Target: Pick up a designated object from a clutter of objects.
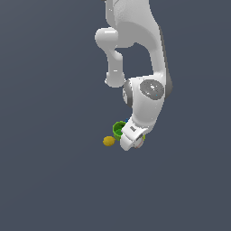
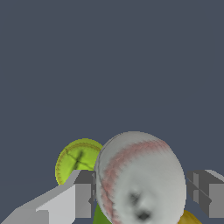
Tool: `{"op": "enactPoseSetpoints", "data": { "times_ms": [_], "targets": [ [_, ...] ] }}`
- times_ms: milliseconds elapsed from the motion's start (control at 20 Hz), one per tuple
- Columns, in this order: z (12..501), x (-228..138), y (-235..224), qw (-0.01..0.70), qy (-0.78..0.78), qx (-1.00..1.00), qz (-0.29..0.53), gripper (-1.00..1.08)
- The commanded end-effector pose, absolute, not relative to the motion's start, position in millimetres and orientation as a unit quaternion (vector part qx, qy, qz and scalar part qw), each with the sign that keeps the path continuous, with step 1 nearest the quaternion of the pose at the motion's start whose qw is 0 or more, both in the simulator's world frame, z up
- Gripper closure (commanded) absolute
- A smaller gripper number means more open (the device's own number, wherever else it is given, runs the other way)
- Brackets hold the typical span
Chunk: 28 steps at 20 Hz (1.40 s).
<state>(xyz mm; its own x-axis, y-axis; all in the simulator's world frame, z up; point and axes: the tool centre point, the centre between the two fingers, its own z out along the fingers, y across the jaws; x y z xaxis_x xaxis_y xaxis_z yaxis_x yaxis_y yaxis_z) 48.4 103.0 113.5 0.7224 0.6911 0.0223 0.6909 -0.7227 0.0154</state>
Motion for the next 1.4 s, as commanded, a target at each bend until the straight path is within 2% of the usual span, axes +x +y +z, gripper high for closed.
{"op": "enactPoseSetpoints", "data": {
  "times_ms": [0, 1350],
  "targets": [
    [134.7, 45.6, 106.7, 0.003, 0.372, 0.928, 0.014, 1.08],
    [410.1, 6.3, 156.1, 0.0, 0.371, 0.929, 0.002, 1.08]
  ]
}}
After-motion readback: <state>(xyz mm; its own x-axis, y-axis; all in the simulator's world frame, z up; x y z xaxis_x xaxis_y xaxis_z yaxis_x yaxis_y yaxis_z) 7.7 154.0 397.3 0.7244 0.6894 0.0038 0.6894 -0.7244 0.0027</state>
